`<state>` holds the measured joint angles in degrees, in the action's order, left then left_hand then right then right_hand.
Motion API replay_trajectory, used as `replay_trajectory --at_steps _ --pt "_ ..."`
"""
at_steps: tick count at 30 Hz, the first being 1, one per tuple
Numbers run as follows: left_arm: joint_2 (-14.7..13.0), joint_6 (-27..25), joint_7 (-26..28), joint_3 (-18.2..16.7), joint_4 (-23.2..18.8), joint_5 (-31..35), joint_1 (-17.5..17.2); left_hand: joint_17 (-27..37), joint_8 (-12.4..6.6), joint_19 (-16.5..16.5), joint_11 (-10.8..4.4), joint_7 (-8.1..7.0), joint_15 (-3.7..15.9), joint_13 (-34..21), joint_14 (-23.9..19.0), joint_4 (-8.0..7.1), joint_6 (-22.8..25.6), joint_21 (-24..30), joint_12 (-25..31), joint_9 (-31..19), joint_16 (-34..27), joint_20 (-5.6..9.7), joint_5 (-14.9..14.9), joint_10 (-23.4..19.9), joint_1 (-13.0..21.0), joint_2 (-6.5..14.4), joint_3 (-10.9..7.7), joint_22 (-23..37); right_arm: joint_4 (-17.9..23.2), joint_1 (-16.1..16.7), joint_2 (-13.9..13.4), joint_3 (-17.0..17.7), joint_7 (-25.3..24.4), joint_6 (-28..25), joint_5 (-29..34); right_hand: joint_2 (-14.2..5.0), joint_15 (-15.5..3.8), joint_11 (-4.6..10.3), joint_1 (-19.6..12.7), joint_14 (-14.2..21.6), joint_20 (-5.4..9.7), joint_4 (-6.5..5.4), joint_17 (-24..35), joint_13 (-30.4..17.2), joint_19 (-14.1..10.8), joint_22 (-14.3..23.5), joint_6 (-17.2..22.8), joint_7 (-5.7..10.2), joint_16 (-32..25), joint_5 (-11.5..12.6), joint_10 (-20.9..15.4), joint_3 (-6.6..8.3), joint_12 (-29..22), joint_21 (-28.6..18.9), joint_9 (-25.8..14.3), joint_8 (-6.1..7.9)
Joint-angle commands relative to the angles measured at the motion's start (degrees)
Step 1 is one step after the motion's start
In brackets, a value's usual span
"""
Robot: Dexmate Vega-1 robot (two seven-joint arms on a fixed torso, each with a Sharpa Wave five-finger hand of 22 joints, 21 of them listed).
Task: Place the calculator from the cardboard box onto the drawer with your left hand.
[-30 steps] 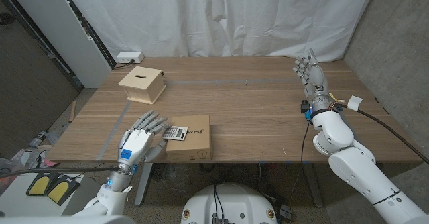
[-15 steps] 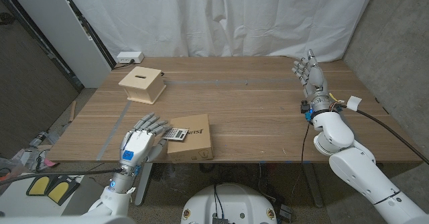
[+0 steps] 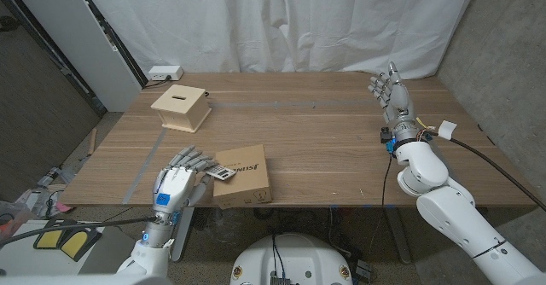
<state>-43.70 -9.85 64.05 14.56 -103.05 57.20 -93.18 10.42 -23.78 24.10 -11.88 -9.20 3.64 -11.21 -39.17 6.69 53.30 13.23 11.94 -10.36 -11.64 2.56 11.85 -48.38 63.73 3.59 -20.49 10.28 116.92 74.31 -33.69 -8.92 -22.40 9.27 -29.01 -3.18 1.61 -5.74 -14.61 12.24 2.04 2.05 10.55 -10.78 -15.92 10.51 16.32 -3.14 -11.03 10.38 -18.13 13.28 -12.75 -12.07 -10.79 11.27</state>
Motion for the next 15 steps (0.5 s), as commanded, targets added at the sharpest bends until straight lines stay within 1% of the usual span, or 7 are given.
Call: replay_trajectory --at_steps 1,7,15 --pt "1.0 0.6 0.0 -0.1 0.1 -1.3 0.9 0.0 -0.29 0.3 -0.01 4.62 8.55 0.0 -0.6 -0.04 9.6 0.2 -0.1 -0.1 0.3 4.56 -0.4 -0.9 0.4 0.5 -0.55 0.3 -0.2 -0.3 -0.2 -0.1 0.2 0.3 0.2 0.29 -0.11 0.21 0.5 0.5 -0.18 -0.02 0.1 -0.2 -0.5 0.1 0.3 0.06 -0.2 0.3 -0.6 -0.17 -0.5 -0.3 -0.3 0.24" --pt "-0.5 -0.2 0.0 0.8 -0.7 -2.3 2.1 0.0 -0.27 0.4 -0.17 4.39 8.48 0.0 -1.1 0.05 10.1 0.2 -0.2 0.0 0.2 4.59 -0.8 -1.6 0.6 0.5 -0.84 0.3 0.1 0.2 -0.3 0.4 0.1 0.6 -0.1 0.33 -0.1 0.25 0.7 0.5 -0.16 -0.05 0.1 -0.2 -0.6 0.1 0.3 0.07 -0.2 0.4 -0.6 -0.25 -0.5 -0.3 -0.3 0.23" --pt "-3.0 -1.8 -0.1 2.3 -1.9 -4.3 3.4 0.0 -0.32 0.5 -0.16 4.6 8.54 0.0 -1.7 0.13 10.7 0.1 -0.2 0.0 0.2 4.73 -1.1 -2.3 0.7 0.5 -1.08 0.2 0.4 1.3 -0.3 1.1 0.1 1.1 -0.4 0.34 -0.07 0.28 0.7 0.6 -0.15 -0.06 0.1 -0.2 -0.6 0.1 0.4 0.02 -0.1 0.4 -0.6 -0.31 -0.4 -0.2 -0.3 0.24"
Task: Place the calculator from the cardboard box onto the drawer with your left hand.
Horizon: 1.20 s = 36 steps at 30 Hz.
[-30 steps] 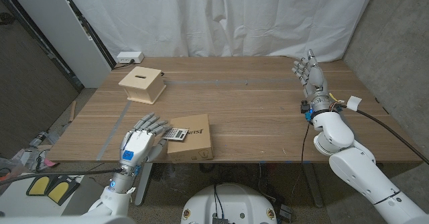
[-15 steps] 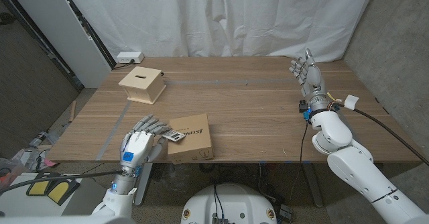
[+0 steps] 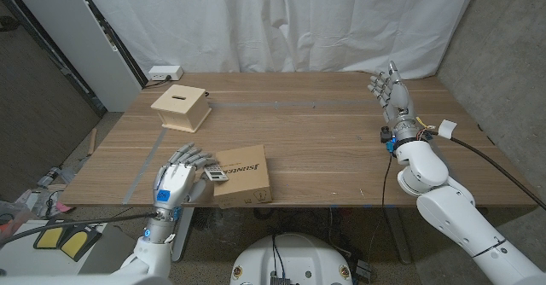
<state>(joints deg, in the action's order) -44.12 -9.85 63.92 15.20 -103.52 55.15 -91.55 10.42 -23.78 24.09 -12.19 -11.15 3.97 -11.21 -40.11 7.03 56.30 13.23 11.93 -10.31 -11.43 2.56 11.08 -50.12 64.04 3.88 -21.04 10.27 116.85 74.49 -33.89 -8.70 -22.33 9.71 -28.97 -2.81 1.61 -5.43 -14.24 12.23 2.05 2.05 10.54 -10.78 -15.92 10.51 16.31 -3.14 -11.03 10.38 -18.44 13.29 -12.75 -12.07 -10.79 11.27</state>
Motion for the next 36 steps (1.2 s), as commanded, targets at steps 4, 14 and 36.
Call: replay_trajectory --at_steps 4,14,36 --pt "-3.9 -3.0 0.1 2.7 -2.1 -3.2 2.4 0.0 -0.31 0.6 0.06 6.59 8.12 0.0 -0.9 -0.18 7.9 0.1 -0.2 0.0 0.0 4.79 -0.4 -0.9 0.4 0.1 -0.59 0.2 0.5 1.4 0.0 1.1 0.1 1.0 -0.5 -0.07 -0.06 -0.11 0.4 0.6 -0.18 -0.07 0.1 -0.2 -0.6 0.1 0.4 0.01 -0.1 0.4 -0.3 -0.33 -0.4 -0.2 -0.3 0.24" --pt "-5.3 -5.5 0.1 3.8 -3.4 -4.7 2.8 0.0 -0.22 0.6 0.0 6.47 8.04 0.1 -1.3 -0.26 8.2 0.0 -0.4 0.0 0.1 4.76 -0.6 -1.2 0.4 0.1 -0.81 0.2 -0.1 1.6 0.2 1.4 0.8 2.0 -0.9 -0.1 -0.12 -0.04 0.4 0.6 -0.16 -0.05 0.1 -0.2 -0.6 0.1 0.4 0.0 -0.1 0.4 -0.3 -0.35 -0.4 -0.2 -0.3 0.23" --pt "-8.2 -11.0 -4.5 3.7 -7.7 -7.8 5.5 0.0 0.31 0.8 -0.03 6.84 8.02 0.1 -1.5 -0.34 8.2 -0.1 -0.8 -0.1 0.4 4.68 -0.8 -1.6 0.3 -0.1 -1.36 0.2 -4.0 0.0 1.7 1.4 2.7 5.0 -2.8 -0.22 -0.13 -0.18 0.4 0.6 -0.1 0.04 0.1 -0.2 -0.7 0.1 0.5 -0.16 0.0 0.5 -0.4 -0.34 -0.4 -0.1 -0.3 0.25"
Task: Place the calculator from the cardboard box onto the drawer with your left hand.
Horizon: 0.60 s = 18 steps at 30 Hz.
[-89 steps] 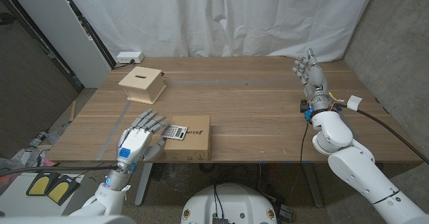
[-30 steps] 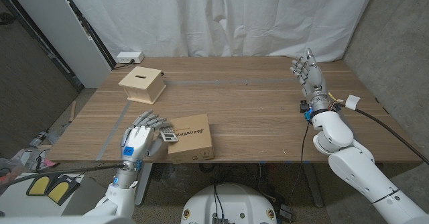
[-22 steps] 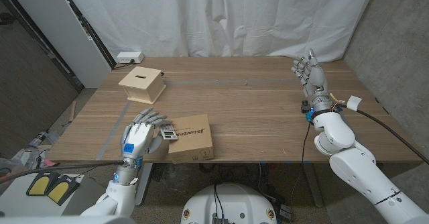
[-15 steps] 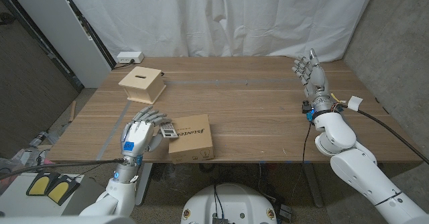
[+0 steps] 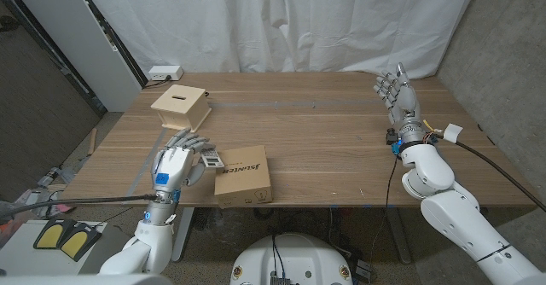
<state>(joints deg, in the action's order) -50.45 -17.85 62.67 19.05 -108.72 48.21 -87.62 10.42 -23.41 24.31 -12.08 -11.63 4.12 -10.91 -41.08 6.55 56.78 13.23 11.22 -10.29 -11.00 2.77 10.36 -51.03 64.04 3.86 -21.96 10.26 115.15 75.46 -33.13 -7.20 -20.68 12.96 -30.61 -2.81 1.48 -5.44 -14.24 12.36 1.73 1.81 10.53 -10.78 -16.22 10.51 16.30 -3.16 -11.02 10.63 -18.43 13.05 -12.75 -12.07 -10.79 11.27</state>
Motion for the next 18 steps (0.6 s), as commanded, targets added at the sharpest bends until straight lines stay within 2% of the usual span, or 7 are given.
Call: replay_trajectory --at_steps 1,9,18 --pt "-2.1 -3.3 -3.7 -0.1 -2.7 -0.8 1.7 0.0 -0.05 0.6 -0.15 7.28 7.85 -0.2 -0.6 0.13 7.7 -0.2 -0.1 -0.1 0.0 4.46 0.0 -0.7 0.3 -0.1 -0.46 0.2 -2.5 -1.1 1.0 -0.1 1.2 2.0 -1.3 -0.23 -0.04 -0.16 0.4 0.5 0.23 0.29 0.1 -0.2 -0.4 0.1 0.6 -0.14 0.0 0.3 -0.4 -0.1 -0.4 -0.1 -0.3 0.25" --pt "-2.4 -5.6 -5.3 -0.1 -3.4 -0.2 3.1 0.0 0.05 0.6 -0.13 7.33 7.82 -0.2 -0.7 0.1 7.7 -0.2 -0.2 -0.1 0.0 4.44 -0.1 -0.7 0.2 -0.1 -0.57 0.2 -4.4 -1.6 1.5 0.0 2.0 3.3 -2.5 -0.24 -0.03 -0.11 0.4 0.6 0.22 0.31 0.1 -0.2 -0.4 0.1 0.6 -0.19 0.0 0.3 -0.4 -0.12 -0.3 -0.1 -0.3 0.25" --pt "-2.1 -7.3 -4.2 -1.7 -3.9 -1.1 2.5 0.0 0.17 0.8 -0.04 7.31 7.91 -0.2 -1.0 0.06 7.9 -0.2 -0.2 -0.1 0.0 4.56 -0.1 -0.9 0.1 -0.2 -0.75 0.2 -4.8 -1.7 1.7 -0.3 2.0 3.8 -2.5 -0.28 0.03 -0.01 0.5 0.6 0.2 0.33 0.1 -0.2 -0.5 0.1 0.6 -0.21 0.0 0.3 -0.5 -0.13 -0.3 -0.1 -0.3 0.25"
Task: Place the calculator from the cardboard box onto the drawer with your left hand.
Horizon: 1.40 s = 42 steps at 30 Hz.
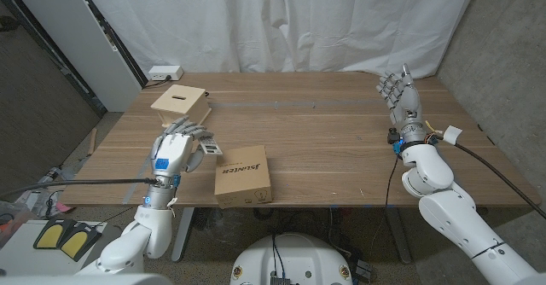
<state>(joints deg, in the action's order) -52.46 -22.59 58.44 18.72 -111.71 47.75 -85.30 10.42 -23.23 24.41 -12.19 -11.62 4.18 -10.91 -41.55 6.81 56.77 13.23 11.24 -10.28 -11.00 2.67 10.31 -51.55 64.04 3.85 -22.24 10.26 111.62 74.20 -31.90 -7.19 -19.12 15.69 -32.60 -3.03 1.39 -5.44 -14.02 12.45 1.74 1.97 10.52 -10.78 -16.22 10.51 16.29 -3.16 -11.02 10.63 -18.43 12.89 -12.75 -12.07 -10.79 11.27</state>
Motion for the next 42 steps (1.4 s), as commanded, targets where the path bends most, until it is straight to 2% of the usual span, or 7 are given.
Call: replay_trajectory --at_steps 1,10,19,27,34,42 --pt "0.0 -2.6 0.2 -1.5 -0.7 -0.8 0.2 0.0 -0.01 0.8 0.07 7.3 7.85 -0.2 -0.5 -0.2 7.9 -0.1 -0.2 -0.1 0.0 4.67 0.0 -0.3 0.1 -0.2 -0.48 0.2 -1.3 -0.4 0.4 -0.4 0.4 1.1 -0.5 -0.06 0.09 0.03 0.2 0.5 0.21 0.17 0.1 -0.2 -0.5 0.1 0.6 -0.19 0.0 0.3 -0.5 0.02 -0.3 -0.1 -0.3 0.24" --pt "0.7 -2.3 1.5 -2.4 0.8 -2.2 1.7 -0.1 0.1 0.8 0.04 7.22 7.87 -0.2 -0.6 -0.22 8.1 -0.2 -0.3 -0.1 0.1 4.65 0.0 -0.2 0.1 -0.3 -0.69 0.2 -1.0 -0.6 0.3 -0.5 0.0 1.1 -0.2 -0.08 0.14 -0.01 0.3 0.6 0.27 0.19 0.1 -0.2 -0.5 0.1 0.7 -0.24 0.0 0.3 -0.5 0.0 -0.3 -0.1 -0.3 0.25" --pt "0.2 -1.4 1.2 -3.8 1.5 -3.8 3.3 -0.1 0.27 0.7 0.04 7.26 7.93 -0.2 -0.5 -0.21 8.1 -0.3 -0.3 -0.2 0.2 4.7 0.0 -0.3 0.1 -0.3 -0.89 0.2 -1.7 -0.6 0.9 -0.7 -0.1 1.9 -0.3 -0.11 0.09 -0.12 0.3 0.6 0.28 0.22 0.1 -0.2 -0.6 0.1 0.6 -0.21 0.1 0.3 -0.5 -0.02 -0.3 0.0 -0.3 0.22" --pt "-0.2 0.2 -1.2 -3.3 3.6 -5.3 7.2 -0.1 0.4 0.6 0.13 7.23 8.05 -0.2 -0.4 -0.22 8.2 -0.4 -0.4 -0.2 0.3 4.99 0.0 -0.3 0.1 -0.4 -1.17 0.2 -0.2 1.4 1.1 0.3 -1.9 2.1 0.3 -0.15 0.11 -0.14 0.3 0.6 0.25 0.24 0.1 -0.2 -0.6 0.1 0.6 -0.22 0.1 0.3 -0.5 -0.03 -0.3 0.0 -0.3 0.22" --pt "-0.8 -0.8 -5.6 -3.1 3.4 -6.6 9.8 -0.1 0.5 0.6 0.14 7.15 8.06 -0.2 -0.4 -0.23 8.3 -0.4 -0.4 -0.2 0.3 5.16 0.0 -0.4 0.0 -0.5 -1.32 0.2 1.4 3.0 1.3 1.0 -3.4 2.0 1.2 -0.18 0.14 -0.13 0.3 0.5 0.27 0.26 0.1 -0.2 -0.6 0.1 0.7 -0.25 0.1 0.3 -0.5 -0.04 -0.3 0.0 -0.3 0.22" --pt "-0.8 -1.6 -7.5 -2.5 4.5 -7.4 12.3 -0.1 0.53 0.7 0.14 7.1 8.1 -0.2 -0.4 -0.21 8.6 -0.5 -0.4 -0.2 0.3 5.2 -0.1 -0.4 0.0 -0.6 -1.5 0.2 1.6 3.6 2.0 1.3 -3.8 2.3 1.7 -0.22 0.11 -0.1 0.3 0.6 0.26 0.28 0.1 -0.2 -0.6 0.1 0.7 -0.23 0.1 0.3 -0.6 -0.04 -0.3 0.0 -0.3 0.2"
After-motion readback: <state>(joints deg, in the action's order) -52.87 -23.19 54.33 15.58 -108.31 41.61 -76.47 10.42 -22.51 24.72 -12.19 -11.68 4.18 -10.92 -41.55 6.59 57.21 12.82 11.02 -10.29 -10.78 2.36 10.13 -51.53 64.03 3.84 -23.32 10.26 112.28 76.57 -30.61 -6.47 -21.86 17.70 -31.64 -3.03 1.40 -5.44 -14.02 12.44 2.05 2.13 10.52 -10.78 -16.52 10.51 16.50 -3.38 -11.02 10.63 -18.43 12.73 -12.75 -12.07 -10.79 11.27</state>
